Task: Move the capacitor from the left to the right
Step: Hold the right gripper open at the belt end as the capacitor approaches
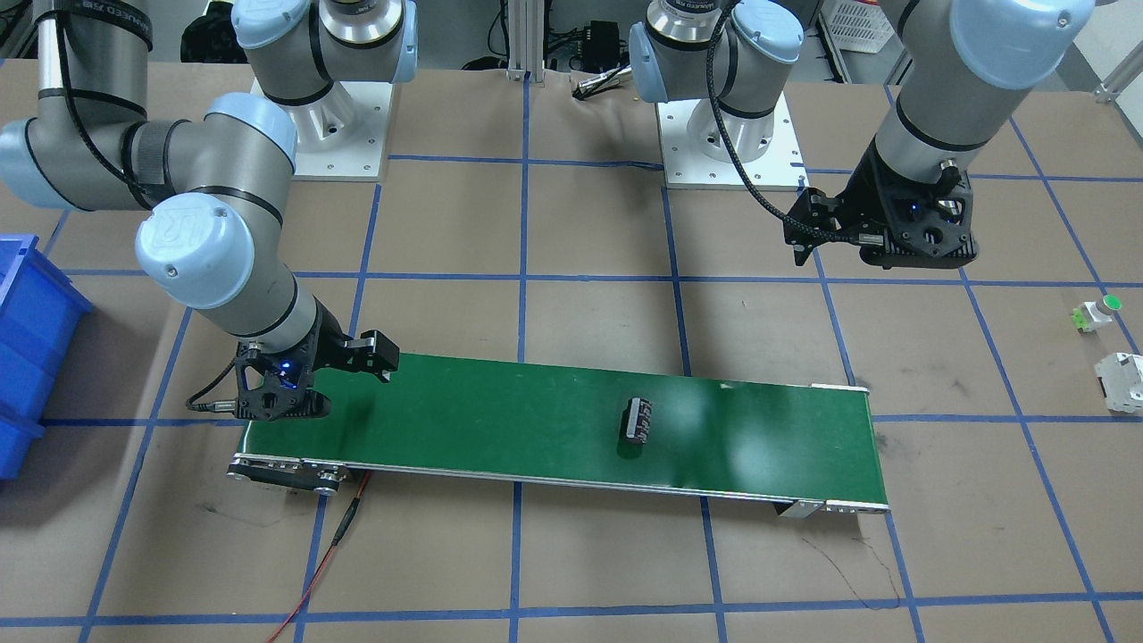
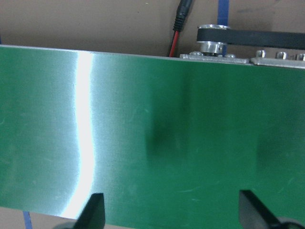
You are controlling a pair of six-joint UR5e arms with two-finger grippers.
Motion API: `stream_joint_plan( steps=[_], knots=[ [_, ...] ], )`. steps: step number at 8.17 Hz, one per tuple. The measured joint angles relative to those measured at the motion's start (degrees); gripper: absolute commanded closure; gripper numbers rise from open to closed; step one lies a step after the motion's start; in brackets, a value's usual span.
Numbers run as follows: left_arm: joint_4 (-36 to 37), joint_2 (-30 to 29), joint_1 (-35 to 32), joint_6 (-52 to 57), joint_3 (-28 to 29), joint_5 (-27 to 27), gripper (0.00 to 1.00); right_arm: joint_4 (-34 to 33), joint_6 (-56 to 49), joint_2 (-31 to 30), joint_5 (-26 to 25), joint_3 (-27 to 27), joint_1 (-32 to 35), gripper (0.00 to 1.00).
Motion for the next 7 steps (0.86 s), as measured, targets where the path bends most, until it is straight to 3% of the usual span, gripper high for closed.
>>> stream_joint_plan(
  steps=[7],
  knots=[
    [0.3, -0.2, 0.0, 0.1, 0.0, -0.1, 0.0, -3.6, 7.2, 1.1, 0.5, 0.1, 1.5, 0.0]
  ],
)
